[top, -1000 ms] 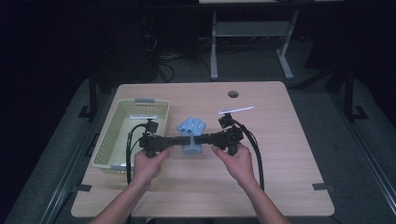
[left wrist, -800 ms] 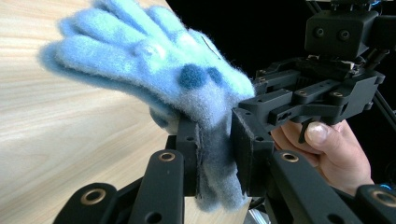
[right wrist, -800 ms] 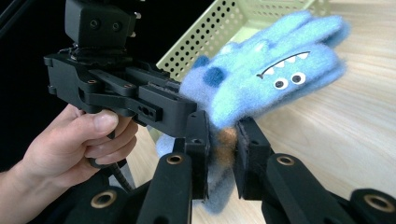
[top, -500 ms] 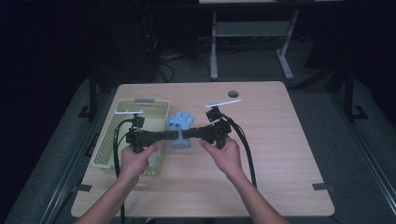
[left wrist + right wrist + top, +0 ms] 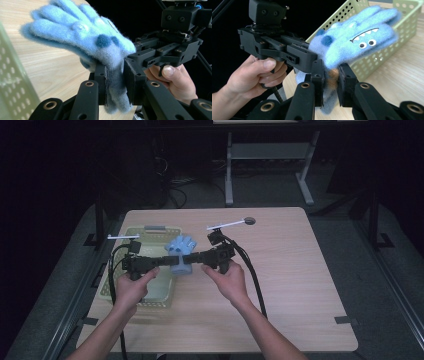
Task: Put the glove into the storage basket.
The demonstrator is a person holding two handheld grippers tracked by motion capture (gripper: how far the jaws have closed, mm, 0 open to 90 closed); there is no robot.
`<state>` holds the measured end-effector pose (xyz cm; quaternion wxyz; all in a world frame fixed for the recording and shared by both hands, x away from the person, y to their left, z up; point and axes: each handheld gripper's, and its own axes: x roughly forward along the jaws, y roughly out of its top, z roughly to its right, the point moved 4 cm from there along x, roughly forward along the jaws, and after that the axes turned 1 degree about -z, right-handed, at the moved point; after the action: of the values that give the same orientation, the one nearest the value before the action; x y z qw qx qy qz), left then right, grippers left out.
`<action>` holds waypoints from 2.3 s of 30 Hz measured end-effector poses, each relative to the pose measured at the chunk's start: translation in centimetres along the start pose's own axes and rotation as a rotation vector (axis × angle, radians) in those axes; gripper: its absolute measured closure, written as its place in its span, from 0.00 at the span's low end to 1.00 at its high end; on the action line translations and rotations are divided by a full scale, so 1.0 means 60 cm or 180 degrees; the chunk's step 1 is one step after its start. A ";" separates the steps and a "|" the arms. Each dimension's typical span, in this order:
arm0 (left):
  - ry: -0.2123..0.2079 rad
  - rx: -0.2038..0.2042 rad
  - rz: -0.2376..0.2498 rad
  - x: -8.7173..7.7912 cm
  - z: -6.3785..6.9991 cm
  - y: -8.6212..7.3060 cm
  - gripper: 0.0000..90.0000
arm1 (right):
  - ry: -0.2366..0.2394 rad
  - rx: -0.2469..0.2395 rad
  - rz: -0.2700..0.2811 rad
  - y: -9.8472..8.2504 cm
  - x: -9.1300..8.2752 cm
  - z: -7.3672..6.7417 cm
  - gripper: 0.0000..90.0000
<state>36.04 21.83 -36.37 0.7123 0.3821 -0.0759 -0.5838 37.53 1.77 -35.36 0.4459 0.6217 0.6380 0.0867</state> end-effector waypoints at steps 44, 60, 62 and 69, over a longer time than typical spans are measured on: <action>0.0154 -0.0066 -0.0019 -0.103 -0.063 0.020 0.82 | 0.0229 0.0039 -0.0072 0.046 0.116 -0.029 0.86; 0.0254 -0.0269 -0.0020 -0.128 -0.100 -0.001 0.83 | 0.0265 0.0074 -0.0185 0.038 0.168 -0.028 0.86; 0.0254 -0.0321 -0.0046 -0.128 -0.108 -0.002 0.83 | 0.0255 0.0072 -0.0200 0.037 0.175 -0.023 0.86; 0.0299 -0.0403 -0.0091 -0.127 -0.127 -0.006 0.85 | 0.0281 0.0166 -0.0225 0.031 0.193 -0.011 0.86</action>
<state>37.64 32.09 -39.33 0.7295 0.3643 0.0001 -0.5789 40.41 12.57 -39.06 0.4038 0.6058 0.6807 0.0817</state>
